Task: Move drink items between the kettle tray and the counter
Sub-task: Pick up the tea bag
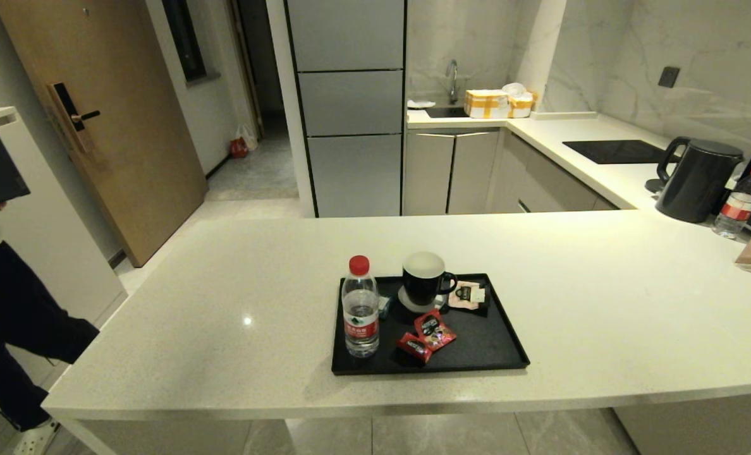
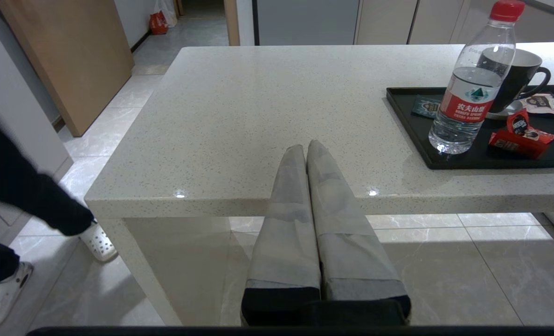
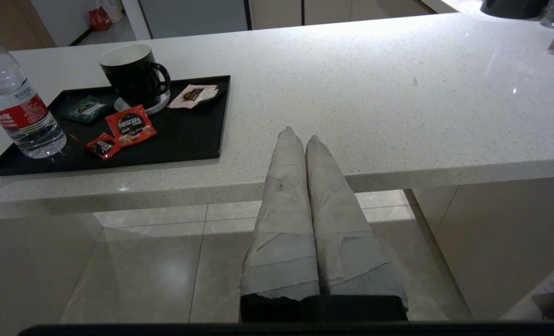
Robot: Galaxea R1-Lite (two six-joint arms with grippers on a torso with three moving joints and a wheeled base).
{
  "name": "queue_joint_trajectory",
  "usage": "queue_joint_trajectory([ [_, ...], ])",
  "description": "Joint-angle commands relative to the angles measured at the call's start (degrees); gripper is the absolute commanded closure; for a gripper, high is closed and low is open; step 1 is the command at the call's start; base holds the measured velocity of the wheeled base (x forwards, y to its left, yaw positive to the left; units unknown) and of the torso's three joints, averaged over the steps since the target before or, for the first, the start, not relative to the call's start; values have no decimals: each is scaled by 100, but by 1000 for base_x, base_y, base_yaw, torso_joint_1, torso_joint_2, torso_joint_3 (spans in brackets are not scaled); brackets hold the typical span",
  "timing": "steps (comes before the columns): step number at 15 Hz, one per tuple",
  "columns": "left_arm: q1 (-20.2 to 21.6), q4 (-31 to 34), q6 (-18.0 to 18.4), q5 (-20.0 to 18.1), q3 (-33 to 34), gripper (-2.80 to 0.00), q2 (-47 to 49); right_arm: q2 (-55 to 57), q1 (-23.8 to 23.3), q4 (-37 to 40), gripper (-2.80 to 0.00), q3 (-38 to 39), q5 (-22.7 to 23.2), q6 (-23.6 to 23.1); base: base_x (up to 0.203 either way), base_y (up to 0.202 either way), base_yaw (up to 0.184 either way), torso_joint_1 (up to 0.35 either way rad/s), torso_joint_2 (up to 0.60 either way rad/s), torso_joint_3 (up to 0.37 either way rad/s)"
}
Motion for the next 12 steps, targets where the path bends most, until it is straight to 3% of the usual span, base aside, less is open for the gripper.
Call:
queue_joint_trajectory([
  [1, 2, -2, 0, 1, 70, 0, -11, 4, 1, 8, 0, -4, -8, 10, 0, 0, 0, 0, 0, 0],
  [4, 2, -2, 0, 1, 70, 0, -11, 162, 4, 157, 0, -366, -22, 35, 0, 0, 0, 0, 0, 0],
  [6, 2, -2, 0, 1, 70, 0, -11, 627, 4, 432, 0, -1363, -12, 365, 0, 0, 0, 0, 0, 0],
  [8, 2, -2, 0, 1, 70, 0, -11, 1424, 13, 1218, 0, -2526, 49, 848, 0, 0, 0, 0, 0, 0],
  [10, 2, -2, 0, 1, 70, 0, -11, 2220, 19, 2487, 0, -3034, 549, 1548, 0, 0, 0, 0, 0, 0],
  [12, 2, -2, 0, 1, 70, 0, -11, 2919, 33, 3265, 0, -3317, 1526, 2068, 0, 0, 0, 0, 0, 0],
])
